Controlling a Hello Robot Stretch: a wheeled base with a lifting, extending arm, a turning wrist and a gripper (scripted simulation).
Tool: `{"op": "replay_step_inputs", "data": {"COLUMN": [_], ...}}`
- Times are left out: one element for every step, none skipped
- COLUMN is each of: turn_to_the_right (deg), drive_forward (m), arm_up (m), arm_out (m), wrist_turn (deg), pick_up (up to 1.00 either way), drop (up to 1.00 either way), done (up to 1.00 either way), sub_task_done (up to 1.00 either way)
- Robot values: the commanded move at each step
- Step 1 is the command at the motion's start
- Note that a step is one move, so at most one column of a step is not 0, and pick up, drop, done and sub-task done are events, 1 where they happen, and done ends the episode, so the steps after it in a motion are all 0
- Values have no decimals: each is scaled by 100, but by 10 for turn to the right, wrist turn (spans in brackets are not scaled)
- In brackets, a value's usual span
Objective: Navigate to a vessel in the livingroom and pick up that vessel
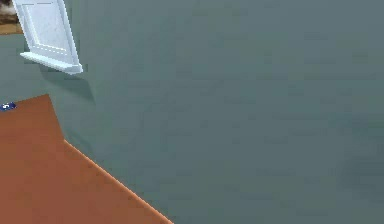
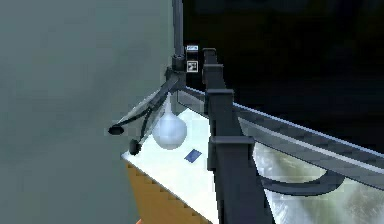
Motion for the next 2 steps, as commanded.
{"op": "replay_step_inputs", "data": {"turn_to_the_right": [0, 0], "drive_forward": [0, 0], "arm_up": [0, 0], "arm_out": [0, 0], "wrist_turn": [450, 450], "pick_up": [0, 0], "drop": [0, 0], "done": [0, 0], "sub_task_done": [0, 0]}}
